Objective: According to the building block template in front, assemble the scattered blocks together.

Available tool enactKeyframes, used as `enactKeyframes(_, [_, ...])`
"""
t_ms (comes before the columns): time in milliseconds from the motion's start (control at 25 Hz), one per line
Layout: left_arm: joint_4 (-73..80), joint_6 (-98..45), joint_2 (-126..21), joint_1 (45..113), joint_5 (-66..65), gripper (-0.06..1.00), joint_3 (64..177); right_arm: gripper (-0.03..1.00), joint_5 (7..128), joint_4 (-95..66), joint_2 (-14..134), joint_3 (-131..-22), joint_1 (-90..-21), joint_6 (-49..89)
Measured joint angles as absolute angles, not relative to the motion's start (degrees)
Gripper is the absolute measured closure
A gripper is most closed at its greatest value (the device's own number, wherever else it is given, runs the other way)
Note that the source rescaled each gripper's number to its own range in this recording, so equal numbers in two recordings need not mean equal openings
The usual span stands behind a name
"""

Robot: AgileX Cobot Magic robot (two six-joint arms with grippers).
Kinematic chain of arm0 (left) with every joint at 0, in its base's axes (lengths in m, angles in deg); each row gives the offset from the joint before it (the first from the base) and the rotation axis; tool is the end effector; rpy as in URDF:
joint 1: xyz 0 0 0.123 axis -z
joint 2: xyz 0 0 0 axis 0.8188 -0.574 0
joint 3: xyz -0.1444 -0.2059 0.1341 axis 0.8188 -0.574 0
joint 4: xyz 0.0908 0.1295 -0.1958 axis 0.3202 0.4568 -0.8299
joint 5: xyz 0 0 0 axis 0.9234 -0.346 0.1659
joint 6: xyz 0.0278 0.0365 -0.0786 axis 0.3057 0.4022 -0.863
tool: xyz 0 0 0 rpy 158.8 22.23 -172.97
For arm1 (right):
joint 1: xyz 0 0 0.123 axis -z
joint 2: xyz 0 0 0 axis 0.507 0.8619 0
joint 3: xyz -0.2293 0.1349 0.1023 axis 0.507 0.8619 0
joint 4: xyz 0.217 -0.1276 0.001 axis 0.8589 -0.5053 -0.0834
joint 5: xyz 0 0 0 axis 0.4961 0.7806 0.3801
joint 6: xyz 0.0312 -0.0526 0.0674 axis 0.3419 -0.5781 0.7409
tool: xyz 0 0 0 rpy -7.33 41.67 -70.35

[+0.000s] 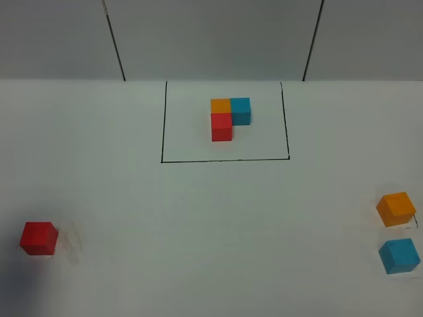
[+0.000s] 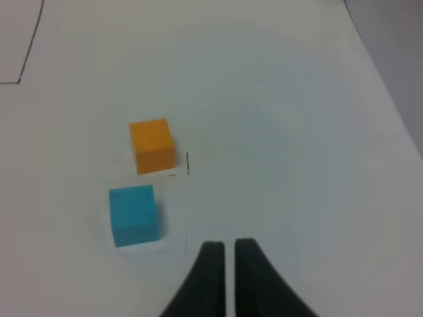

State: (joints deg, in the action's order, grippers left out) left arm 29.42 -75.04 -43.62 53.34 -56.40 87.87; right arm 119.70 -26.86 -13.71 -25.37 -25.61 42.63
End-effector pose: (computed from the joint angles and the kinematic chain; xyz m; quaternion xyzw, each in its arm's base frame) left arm 0.1882 0.0220 0.2788 -0.0993 0.9778 0.0808 0.1656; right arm -0.0075 -0.0055 0.2776 0.0380 0.8512 -0.0608 0.5200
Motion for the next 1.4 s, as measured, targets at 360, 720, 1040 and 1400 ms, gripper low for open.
enactKeyframes(360, [27.5, -76.0, -53.8, 53.3, -46.0, 0.07, 85.6, 0.96, 119.7, -26.9, -13.7, -25.4, -25.6, 42.6])
enactKeyframes(720, [26.5, -72.9, -60.0, 55.5, -38.3, 0.07, 85.6, 0.96, 119.7, -26.9, -13.7, -25.4, -25.6, 42.6])
enactKeyframes(1040, [25.2, -73.0, -63.3, 58.0, -34.0, 0.08, 84.7, 0.96, 119.7, -26.9, -13.7, -25.4, -25.6, 42.6])
enactKeyframes(1400, [23.9, -73.1, -69.0, 59.0, -31.3, 0.08, 84.7, 0.96, 119.7, -26.9, -13.7, -25.4, -25.6, 42.6])
